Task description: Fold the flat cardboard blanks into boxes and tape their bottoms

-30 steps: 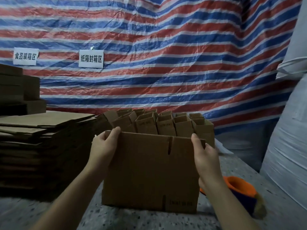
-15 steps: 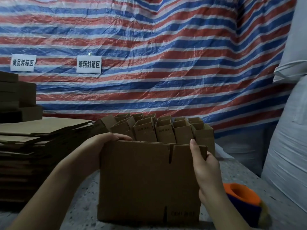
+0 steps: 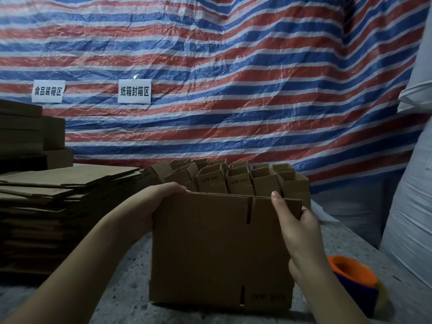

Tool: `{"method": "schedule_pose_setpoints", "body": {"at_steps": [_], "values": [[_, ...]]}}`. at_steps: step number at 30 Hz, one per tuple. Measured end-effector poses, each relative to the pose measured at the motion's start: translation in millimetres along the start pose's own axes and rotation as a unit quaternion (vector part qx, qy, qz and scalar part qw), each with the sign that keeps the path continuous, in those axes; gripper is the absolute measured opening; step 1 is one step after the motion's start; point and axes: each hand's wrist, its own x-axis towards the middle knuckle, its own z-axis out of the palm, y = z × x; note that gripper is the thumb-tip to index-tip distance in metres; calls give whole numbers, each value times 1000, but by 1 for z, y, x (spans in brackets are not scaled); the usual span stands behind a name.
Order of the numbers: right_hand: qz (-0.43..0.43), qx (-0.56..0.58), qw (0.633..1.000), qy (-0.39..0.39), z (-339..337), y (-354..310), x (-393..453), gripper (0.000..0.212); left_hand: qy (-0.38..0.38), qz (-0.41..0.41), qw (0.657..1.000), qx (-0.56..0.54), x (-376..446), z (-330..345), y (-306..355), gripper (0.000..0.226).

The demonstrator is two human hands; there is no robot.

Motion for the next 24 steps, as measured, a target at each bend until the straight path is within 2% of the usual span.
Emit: {"method": "schedule_pose_setpoints", "body": {"at_steps": [2, 6, 14, 21, 24], "values": [[-5, 7, 1000, 1, -1, 2, 0, 25, -18, -2, 1000, -13, -1, 3, -2, 36], [7, 4, 1000, 0, -3, 2, -2, 25, 0, -1, 1000, -17, 5, 2, -7, 41], [8, 9, 1000, -6, 4, -7, -2, 73, -7, -2, 1000, 10, -2, -3, 5, 40], [7, 4, 1000, -18, 5, -10, -5, 78, -37, -22, 999, -2, -16, 0, 10, 30], [18, -6, 1000, -16, 5, -10, -2, 78, -25, -28, 999, 1, -17, 2, 10, 30]]}}
